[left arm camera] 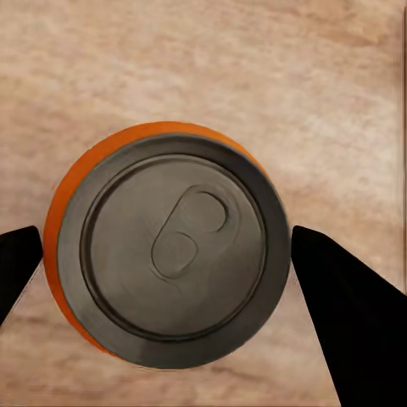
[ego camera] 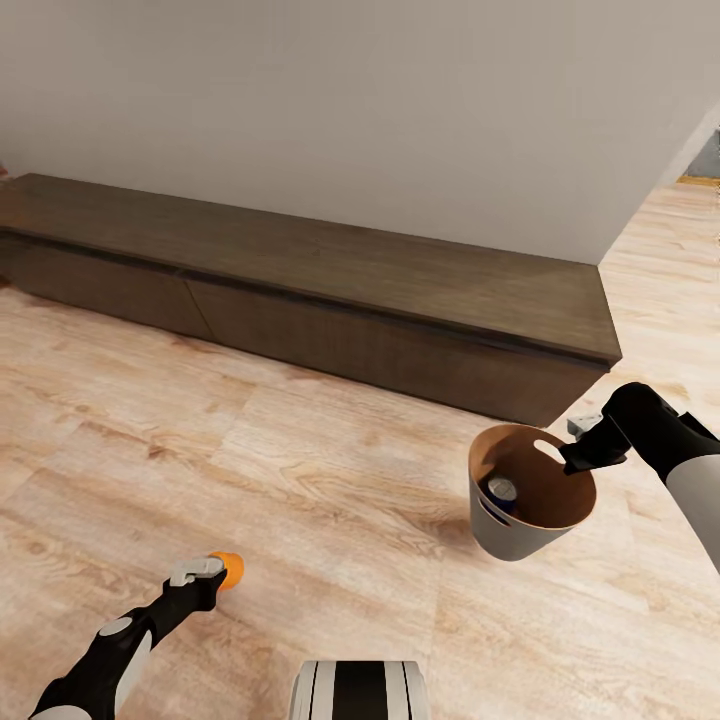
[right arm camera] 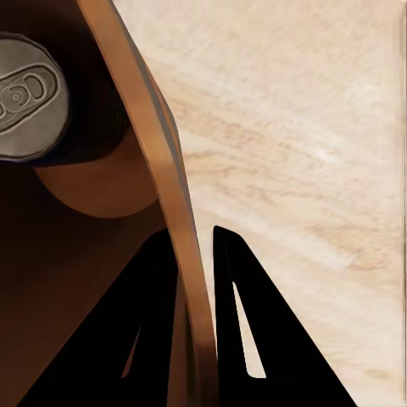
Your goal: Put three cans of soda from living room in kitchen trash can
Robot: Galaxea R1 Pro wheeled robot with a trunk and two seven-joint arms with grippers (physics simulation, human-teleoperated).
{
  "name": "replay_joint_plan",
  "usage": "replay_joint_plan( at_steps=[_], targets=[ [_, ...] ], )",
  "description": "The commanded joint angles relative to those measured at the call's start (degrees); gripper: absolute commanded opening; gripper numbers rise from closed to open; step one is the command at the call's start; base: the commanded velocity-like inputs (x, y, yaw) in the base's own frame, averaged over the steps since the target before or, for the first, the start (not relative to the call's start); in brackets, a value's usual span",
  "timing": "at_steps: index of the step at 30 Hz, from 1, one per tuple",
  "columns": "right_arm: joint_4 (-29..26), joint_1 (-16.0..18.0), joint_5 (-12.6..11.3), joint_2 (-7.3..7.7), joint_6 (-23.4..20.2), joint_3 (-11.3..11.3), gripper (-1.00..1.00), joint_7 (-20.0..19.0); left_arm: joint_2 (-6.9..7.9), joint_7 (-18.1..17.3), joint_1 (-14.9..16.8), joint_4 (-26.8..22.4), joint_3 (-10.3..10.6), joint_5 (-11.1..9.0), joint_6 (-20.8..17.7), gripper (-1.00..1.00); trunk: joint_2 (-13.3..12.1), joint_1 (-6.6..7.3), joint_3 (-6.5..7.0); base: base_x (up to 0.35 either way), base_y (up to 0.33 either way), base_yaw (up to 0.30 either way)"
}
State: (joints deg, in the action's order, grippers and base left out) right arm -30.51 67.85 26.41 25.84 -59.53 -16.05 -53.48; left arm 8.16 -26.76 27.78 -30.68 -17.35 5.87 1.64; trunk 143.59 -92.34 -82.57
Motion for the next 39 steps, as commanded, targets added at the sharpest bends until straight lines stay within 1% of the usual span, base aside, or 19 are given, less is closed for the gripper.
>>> replay_joint_plan(
  at_steps=[1,20,24,26,28,30,31,32,36,37,38,39],
  targets=[
    [0.01,0.00,-0.83,-0.04,-0.47,0.06,-1.00,-0.22,-0.01,-0.03,0.00,0.00,0.03,0.10,0.08,-1.00,-0.02,0.02,0.23,0.000,0.000,0.000],
    [0.42,-0.09,-0.84,-0.51,-0.47,-0.09,-1.00,-0.22,0.01,-0.59,0.02,0.00,0.04,0.18,-0.30,-1.00,-0.27,0.51,4.44,0.000,0.000,0.000],
    [0.51,-0.15,-0.83,-0.52,-0.47,-0.11,-1.00,-0.22,0.10,-0.52,0.03,-0.03,0.04,0.17,-1.07,-1.00,-0.32,0.62,5.33,0.000,0.000,0.000],
    [0.52,-0.27,-0.83,-0.56,-0.47,-0.12,-1.00,-0.22,0.14,-0.50,0.06,-0.08,0.04,0.12,-2.66,-1.00,-0.35,0.67,5.77,0.000,0.000,0.000],
    [0.53,-0.40,-0.87,-0.63,-0.47,-0.12,-1.00,-0.26,0.17,-0.49,0.05,-0.08,0.04,0.11,-4.91,-1.00,-1.15,1.11,6.13,0.000,0.000,0.000],
    [0.53,-0.46,-0.90,-0.70,-0.47,-0.09,-1.00,-0.25,0.18,-0.45,0.07,-0.05,0.04,0.13,-6.03,-1.00,-1.95,1.55,6.49,0.000,0.000,0.000],
    [0.54,-0.53,-0.91,-0.79,-0.47,-0.10,-1.00,-0.28,0.20,-0.46,0.08,-0.04,-0.01,0.12,-8.05,-1.00,-2.36,1.77,6.67,0.000,0.000,0.000],
    [0.54,-0.58,-0.96,-1.24,-0.47,-0.04,-1.00,-0.29,0.30,-0.60,0.08,-0.07,-0.03,0.03,-11.55,-1.00,-2.76,1.99,6.85,0.000,0.000,0.000],
    [0.54,-0.66,-1.03,-1.61,-0.47,0.02,-1.00,-0.31,0.69,-0.81,0.38,-0.08,-0.04,-0.06,-14.80,-1.00,-4.36,2.86,7.56,0.000,0.000,0.000],
    [0.54,-0.67,-1.09,-1.79,-0.47,0.04,-1.00,-0.31,0.89,-1.17,0.55,-0.20,-0.05,-0.08,-16.65,-1.00,-4.76,3.08,7.74,0.000,0.000,0.000],
    [0.54,-0.72,-1.10,-2.21,-0.47,0.07,-1.00,-0.31,1.21,-1.71,0.71,-0.43,-0.05,-0.19,-19.29,-1.00,-5.16,3.30,7.92,0.000,0.000,0.000],
    [0.54,-0.73,-1.10,-2.49,-0.47,0.09,-1.00,-0.31,1.45,-2.12,0.83,-0.53,-0.05,-0.25,-20.83,-1.00,-5.56,3.52,8.10,0.000,0.000,0.000]
  ],
)
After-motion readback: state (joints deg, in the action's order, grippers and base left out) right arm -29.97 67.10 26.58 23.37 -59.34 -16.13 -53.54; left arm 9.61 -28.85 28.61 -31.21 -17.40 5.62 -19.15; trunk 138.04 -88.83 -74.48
